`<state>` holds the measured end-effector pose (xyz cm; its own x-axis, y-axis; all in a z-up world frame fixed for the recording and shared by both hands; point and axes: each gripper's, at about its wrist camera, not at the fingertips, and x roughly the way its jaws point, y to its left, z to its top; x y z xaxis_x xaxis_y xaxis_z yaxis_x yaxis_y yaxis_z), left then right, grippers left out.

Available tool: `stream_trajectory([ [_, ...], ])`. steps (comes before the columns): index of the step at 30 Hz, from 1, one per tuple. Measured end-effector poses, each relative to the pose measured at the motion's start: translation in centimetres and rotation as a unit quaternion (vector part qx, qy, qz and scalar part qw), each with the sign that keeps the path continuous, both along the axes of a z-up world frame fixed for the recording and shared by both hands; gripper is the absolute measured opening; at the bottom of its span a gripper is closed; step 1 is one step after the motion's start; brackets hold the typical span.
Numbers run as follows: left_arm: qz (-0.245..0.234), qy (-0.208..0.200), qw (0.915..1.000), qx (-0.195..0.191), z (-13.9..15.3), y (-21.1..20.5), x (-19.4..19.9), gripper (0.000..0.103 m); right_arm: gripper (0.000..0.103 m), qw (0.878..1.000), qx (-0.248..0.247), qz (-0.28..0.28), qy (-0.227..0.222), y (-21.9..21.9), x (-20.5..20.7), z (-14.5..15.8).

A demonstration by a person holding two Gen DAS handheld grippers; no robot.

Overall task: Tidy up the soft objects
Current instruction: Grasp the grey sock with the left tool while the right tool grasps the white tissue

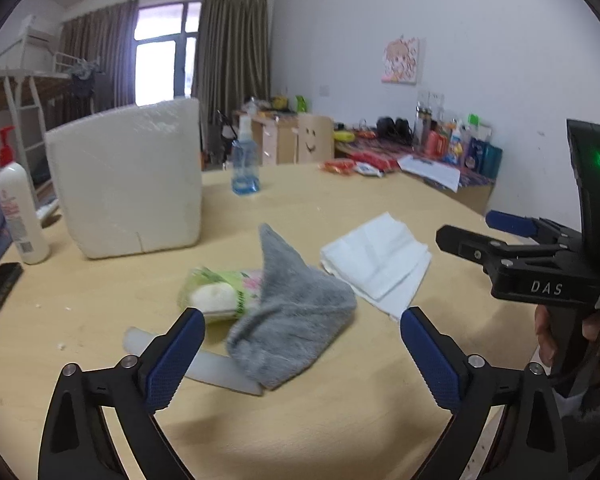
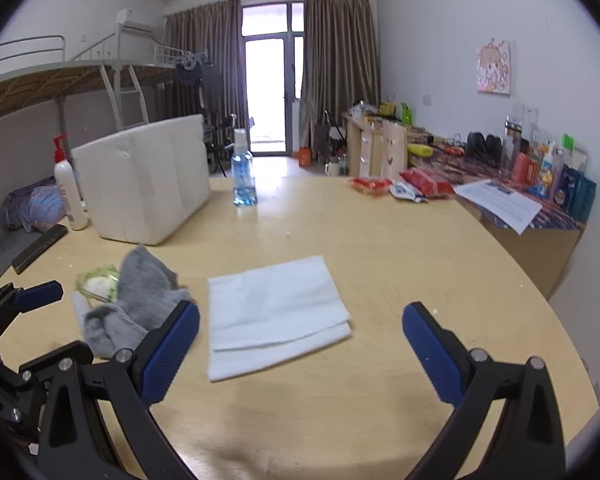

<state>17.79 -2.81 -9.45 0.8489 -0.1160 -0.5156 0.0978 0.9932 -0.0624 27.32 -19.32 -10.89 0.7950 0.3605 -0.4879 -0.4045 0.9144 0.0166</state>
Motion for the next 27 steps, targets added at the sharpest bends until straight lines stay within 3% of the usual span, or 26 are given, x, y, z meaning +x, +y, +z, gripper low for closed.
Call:
stream_trajectory([
  [5, -0.005, 0.028, 0.9996, 0.001, -1.0, -0.4, 1.4, 0.089, 0.103, 1.0, 0.009, 0.007, 0.006, -0.5, 0.4, -0.4],
  [9, -0.007, 0.046, 0.9988, 0.011, -1.6, -0.8, 2.4, 0.075, 0.102, 1.0, 0.01, 0.013, 0.01, -0.6, 1.0, -0.5],
  [13, -0.019, 0.079, 0.9966, 0.014, -2.3, -1.2, 3.4, 0.05, 0.103, 1.0, 0.015, 0.014, 0.013, -0.4, 1.6, -0.6],
  [23, -0.018, 0.114, 0.9927, 0.035, -3.2, -1.5, 4.8, 0.038, 0.102, 0.999, 0.01, 0.036, 0.032, 0.3, 3.0, -1.3],
  [27, -0.013, 0.115, 0.9922, 0.045, -3.2, -1.5, 5.1, 0.026, 0.102, 0.998, 0.001, 0.038, 0.058, 0.6, 3.6, -1.7],
])
